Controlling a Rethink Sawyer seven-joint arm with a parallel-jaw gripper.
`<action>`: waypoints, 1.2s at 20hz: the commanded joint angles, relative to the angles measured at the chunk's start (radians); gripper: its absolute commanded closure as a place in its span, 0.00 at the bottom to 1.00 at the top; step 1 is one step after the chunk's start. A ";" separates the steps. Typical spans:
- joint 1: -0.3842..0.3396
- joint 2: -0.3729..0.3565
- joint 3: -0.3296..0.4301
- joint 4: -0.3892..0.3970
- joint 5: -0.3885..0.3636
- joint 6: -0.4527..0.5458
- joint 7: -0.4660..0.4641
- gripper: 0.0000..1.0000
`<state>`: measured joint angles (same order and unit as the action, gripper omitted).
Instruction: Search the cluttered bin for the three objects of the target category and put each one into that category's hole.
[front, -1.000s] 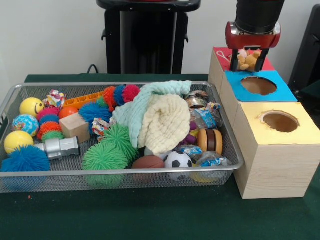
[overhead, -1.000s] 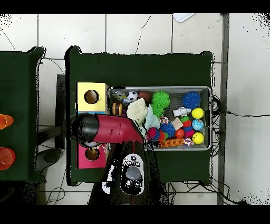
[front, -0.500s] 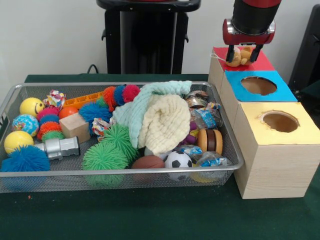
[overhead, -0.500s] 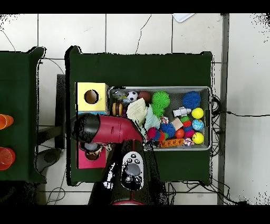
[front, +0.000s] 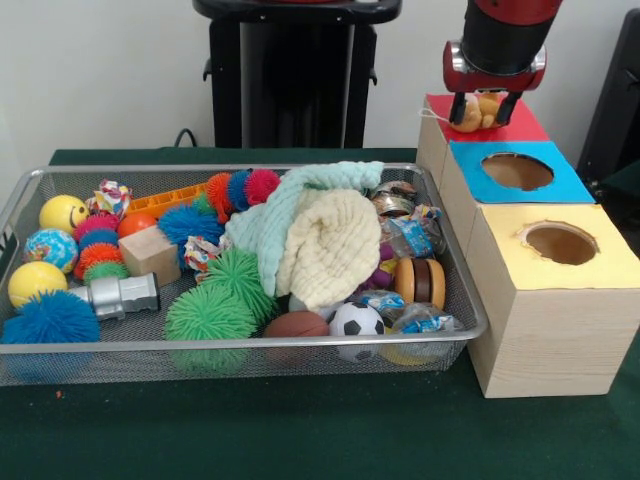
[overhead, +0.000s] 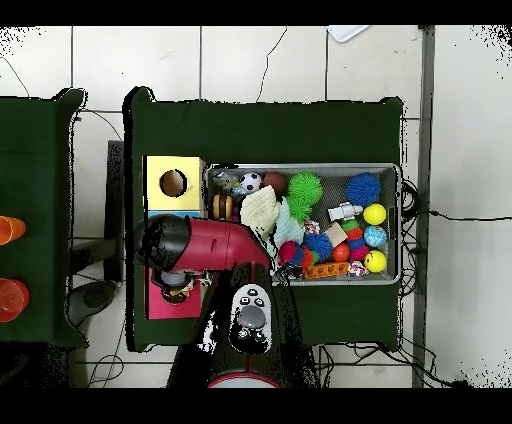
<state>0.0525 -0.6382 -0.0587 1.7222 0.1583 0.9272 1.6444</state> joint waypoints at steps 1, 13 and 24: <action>0.005 0.038 0.047 -0.014 0.009 0.126 0.191 0.00; 0.024 0.046 0.047 -0.072 0.018 0.226 0.217 0.00; 0.015 -0.020 0.028 -0.103 -0.002 0.348 0.197 0.00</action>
<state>0.0815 -0.6389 -0.0584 1.6769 0.1579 1.1576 1.6444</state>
